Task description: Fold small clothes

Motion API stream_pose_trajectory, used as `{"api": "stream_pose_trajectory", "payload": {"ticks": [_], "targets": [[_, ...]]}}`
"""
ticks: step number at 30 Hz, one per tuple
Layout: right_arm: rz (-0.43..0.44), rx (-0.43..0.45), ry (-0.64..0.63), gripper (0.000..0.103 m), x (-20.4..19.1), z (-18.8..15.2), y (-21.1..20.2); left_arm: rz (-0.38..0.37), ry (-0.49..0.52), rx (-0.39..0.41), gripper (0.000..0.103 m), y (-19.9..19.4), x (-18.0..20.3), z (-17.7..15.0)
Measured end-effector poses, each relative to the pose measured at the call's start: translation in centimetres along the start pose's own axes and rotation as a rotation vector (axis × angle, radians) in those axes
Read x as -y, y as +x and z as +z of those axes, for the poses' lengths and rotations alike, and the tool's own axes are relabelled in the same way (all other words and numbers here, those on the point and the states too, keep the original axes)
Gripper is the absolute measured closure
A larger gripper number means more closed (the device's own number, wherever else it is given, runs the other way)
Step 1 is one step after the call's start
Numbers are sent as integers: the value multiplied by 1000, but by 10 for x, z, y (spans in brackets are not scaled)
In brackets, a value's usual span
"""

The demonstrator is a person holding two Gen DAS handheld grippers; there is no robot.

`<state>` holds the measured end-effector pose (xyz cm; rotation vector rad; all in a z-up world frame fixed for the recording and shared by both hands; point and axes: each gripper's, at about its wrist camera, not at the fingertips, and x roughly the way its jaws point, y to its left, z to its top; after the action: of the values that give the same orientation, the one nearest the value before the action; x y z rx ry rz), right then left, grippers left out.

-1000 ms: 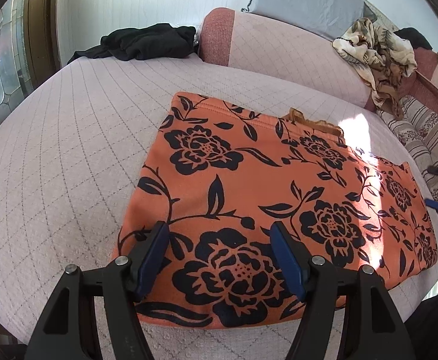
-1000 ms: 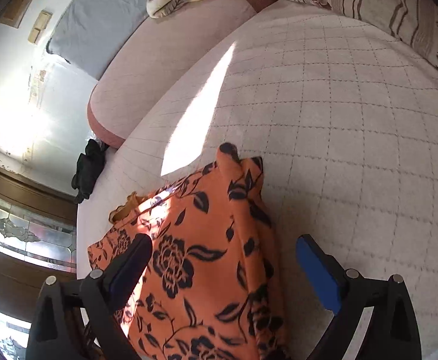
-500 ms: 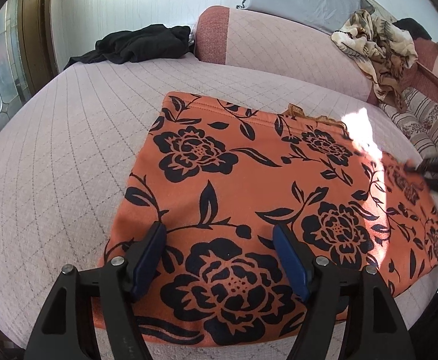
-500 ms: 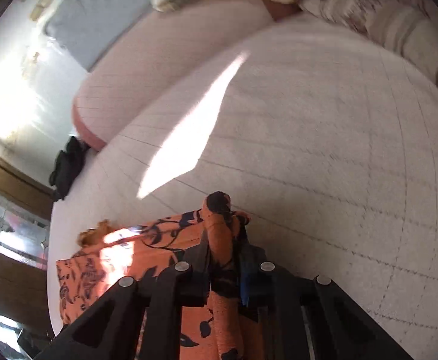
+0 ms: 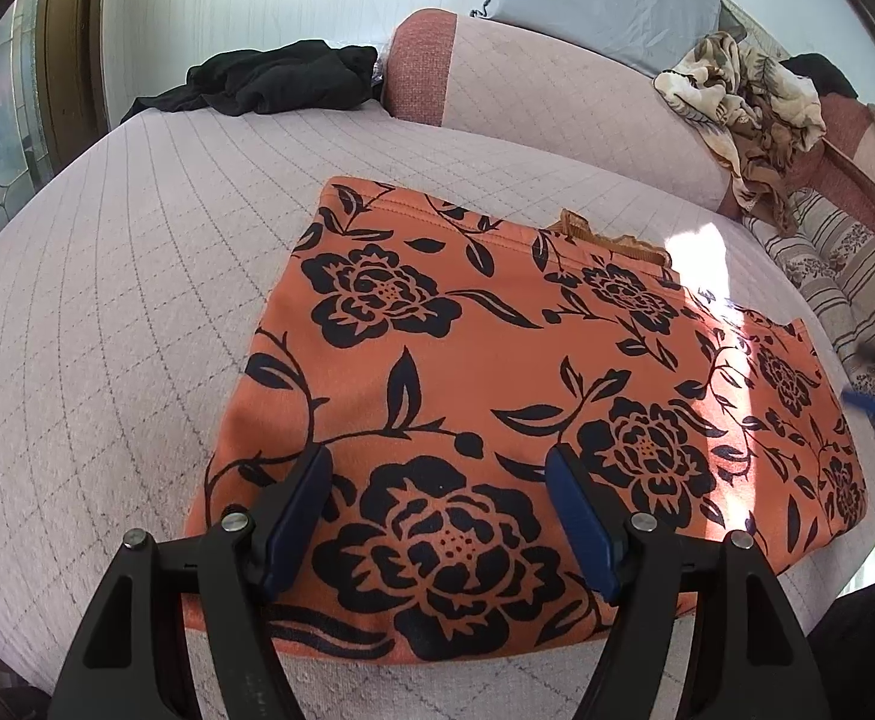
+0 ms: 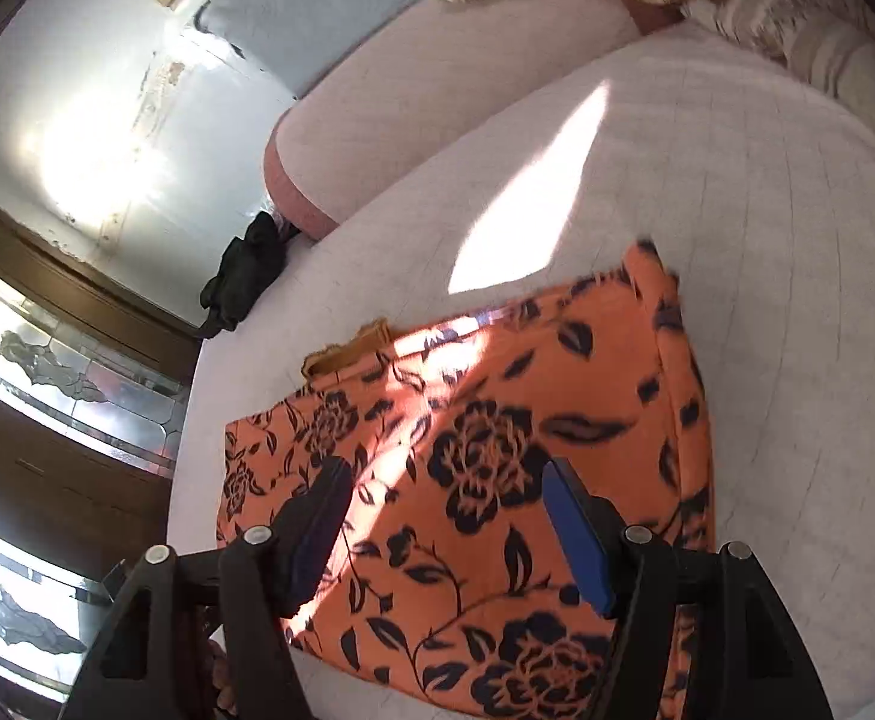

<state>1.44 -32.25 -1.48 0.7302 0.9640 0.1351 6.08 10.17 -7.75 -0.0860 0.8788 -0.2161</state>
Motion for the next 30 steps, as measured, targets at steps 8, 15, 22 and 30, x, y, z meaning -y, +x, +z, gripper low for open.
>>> {"api": "stream_pose_trajectory", "payload": {"ticks": [8,15,22,30], "targets": [[21,126,164,24,26,-37,-26,-29,-17,52,29,-29,-15,-6],[-95,56,13,15,17,-72,8,-177,-271,-10,29,-43,-67,-10],[-73,72,-3,5,15,-74,14,-185,-443,-193,85,-11,-102,-35],[-23,98,-10,4,23,-76,0,-131,-423,-218,82,-20,-94,-34]]}}
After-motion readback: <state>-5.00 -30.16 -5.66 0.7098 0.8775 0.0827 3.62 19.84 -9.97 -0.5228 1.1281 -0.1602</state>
